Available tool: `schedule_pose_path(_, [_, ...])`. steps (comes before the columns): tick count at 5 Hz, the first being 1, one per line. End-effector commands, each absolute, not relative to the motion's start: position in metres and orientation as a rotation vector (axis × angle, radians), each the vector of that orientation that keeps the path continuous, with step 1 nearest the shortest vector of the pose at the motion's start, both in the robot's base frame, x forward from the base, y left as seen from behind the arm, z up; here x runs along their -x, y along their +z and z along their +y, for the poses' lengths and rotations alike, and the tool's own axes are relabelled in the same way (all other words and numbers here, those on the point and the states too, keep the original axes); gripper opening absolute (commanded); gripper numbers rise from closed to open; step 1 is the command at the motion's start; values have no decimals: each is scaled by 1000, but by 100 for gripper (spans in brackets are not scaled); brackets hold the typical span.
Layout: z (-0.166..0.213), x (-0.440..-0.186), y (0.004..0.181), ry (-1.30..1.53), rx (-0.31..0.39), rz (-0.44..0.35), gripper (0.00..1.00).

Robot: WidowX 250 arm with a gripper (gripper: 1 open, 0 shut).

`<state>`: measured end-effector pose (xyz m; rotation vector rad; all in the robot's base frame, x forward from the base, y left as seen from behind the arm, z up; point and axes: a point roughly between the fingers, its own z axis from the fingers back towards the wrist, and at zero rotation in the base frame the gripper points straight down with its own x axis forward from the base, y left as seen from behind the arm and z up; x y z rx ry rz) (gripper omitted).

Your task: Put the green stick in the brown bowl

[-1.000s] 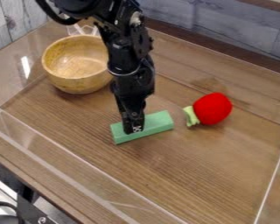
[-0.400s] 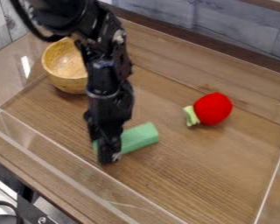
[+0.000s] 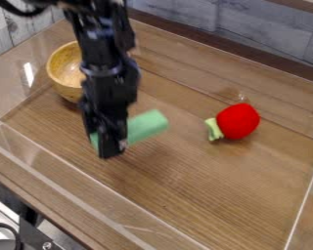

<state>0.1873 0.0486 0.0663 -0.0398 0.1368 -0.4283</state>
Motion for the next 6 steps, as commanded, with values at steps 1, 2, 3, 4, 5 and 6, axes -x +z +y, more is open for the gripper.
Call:
schedule_pose_path(1, [70,-206,105,-398,-7,64,0])
schedule_pose_path(2, [97,-215,128,-392,-29,58,0])
schedule_pose_path(3, [111,-234,131,-425,-22,42,0])
schedule_pose_path(4, [125,-244,134,-446,-14,21,0])
schedule_pose_path(5, [145,-247,132,-414,-18,12,0])
schedule_pose_path(6, [158,-252,129,-393,-22,-1,0])
